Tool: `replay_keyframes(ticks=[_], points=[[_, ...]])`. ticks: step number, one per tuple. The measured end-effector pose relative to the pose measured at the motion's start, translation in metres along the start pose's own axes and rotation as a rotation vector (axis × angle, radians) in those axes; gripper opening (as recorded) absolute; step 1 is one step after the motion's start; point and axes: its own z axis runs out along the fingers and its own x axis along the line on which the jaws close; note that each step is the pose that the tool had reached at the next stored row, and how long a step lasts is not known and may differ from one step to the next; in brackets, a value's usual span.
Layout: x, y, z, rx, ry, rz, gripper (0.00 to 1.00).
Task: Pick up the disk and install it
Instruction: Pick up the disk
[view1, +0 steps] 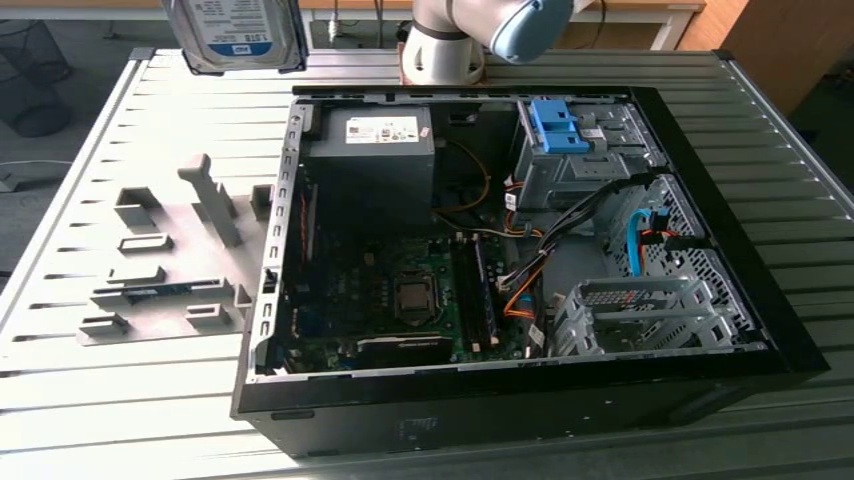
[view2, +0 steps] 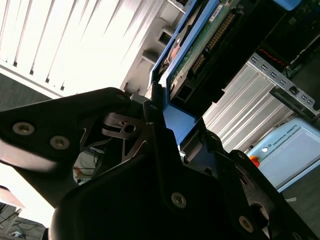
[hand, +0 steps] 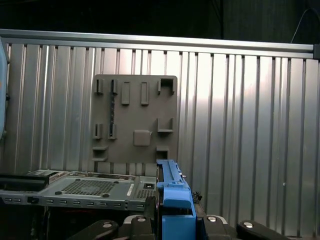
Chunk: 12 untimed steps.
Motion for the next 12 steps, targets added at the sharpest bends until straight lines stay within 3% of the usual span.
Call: replay_keyframes(ticks=[12], points=[[0.0184,-0.0017,0.0005,0.0,0.001,0.002,0.36]])
